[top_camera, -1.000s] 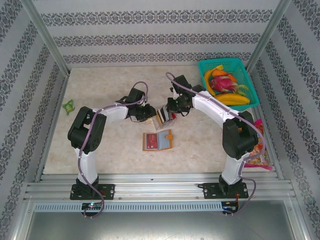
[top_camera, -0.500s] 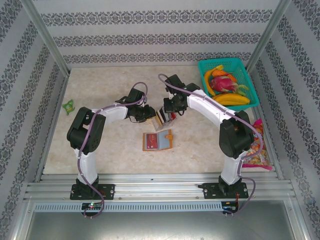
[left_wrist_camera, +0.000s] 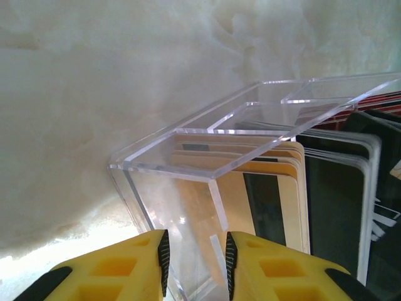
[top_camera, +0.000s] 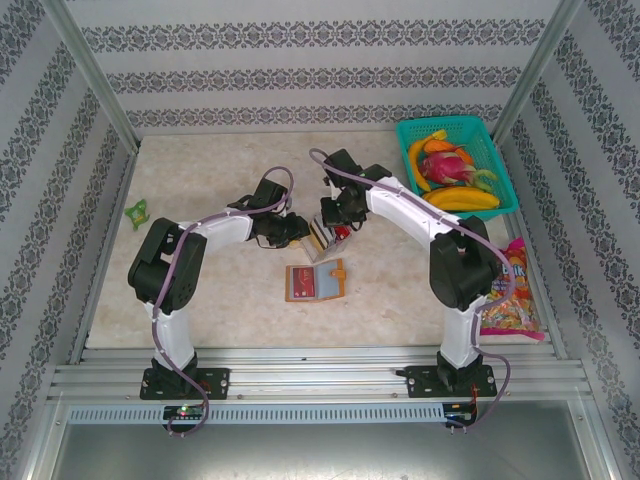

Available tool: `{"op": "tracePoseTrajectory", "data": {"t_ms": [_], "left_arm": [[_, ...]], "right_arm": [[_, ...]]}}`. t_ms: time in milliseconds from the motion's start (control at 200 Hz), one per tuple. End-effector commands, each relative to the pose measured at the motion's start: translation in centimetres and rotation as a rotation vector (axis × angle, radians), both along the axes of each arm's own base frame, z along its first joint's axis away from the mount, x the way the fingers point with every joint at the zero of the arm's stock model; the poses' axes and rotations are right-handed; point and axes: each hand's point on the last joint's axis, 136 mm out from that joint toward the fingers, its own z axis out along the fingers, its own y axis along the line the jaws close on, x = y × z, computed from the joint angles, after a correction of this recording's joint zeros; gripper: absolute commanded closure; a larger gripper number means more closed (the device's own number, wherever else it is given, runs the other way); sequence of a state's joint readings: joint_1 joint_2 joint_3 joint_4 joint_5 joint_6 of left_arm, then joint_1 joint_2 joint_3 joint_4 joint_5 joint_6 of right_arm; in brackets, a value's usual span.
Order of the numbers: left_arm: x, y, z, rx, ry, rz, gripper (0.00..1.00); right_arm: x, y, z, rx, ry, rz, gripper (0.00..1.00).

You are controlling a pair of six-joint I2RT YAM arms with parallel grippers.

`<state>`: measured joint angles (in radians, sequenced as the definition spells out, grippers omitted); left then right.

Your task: Put the credit cards into the card holder

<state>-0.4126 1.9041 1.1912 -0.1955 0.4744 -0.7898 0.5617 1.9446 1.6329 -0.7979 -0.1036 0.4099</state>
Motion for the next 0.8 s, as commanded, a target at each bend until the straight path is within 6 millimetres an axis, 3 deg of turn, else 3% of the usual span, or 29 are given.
{"op": "tracePoseTrajectory", "data": {"t_ms": [0,105,345,794], "left_arm": [[-0.6,0.4,1.1,0.034,-0.022,-0.005,0.67],[-0.6,0.5,1.3,0.041,-0.031,0.001,0.66],[-0.6,0.7,1.6,0.045,-0.041,0.009,0.66],[-0.2,0.2,1.3,0.023,-0.033,0.005,0.65]], "right_arm": [[-0.3,-0.2,-0.5,-0.059,0.005,0.041,1.0],[0.0,-1.2,-0.1,-0.1,0.007,0.034,1.0],[0.6,-0.3,3.2,0.163,-0.011,0.035,1.0],[-1.0,0.7,0.0,0.116,0.142,0.175,1.0]]}}
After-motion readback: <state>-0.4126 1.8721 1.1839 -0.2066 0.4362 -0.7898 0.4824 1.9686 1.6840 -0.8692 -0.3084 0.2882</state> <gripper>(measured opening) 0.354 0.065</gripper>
